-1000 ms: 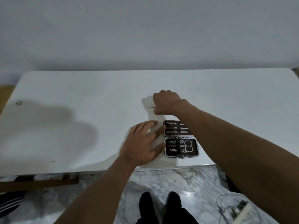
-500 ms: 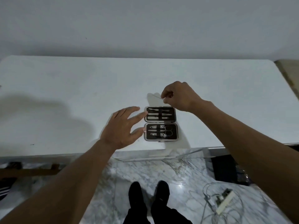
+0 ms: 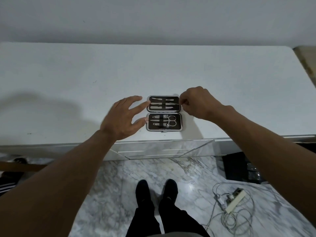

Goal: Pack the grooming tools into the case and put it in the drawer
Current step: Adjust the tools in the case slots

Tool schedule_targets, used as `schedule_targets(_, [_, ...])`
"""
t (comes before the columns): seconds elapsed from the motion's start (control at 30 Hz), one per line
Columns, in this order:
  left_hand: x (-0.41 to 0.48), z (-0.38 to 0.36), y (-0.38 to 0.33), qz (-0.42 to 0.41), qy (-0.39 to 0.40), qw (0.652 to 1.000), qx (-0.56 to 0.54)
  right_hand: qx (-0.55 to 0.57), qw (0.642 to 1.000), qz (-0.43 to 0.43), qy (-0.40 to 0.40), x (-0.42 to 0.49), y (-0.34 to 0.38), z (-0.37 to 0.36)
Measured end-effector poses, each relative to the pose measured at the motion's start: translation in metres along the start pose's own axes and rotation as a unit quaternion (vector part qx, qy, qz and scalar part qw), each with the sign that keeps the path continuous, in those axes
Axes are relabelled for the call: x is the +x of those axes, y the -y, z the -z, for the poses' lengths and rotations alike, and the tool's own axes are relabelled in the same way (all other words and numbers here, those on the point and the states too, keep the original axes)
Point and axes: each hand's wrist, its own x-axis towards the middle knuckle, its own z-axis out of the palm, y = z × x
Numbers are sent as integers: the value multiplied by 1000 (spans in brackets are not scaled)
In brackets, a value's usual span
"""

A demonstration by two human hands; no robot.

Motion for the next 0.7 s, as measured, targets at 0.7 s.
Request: schedule_targets(0.7, [0, -1, 0, -2, -16, 1000, -7, -37, 999, 24, 12, 22, 18, -6])
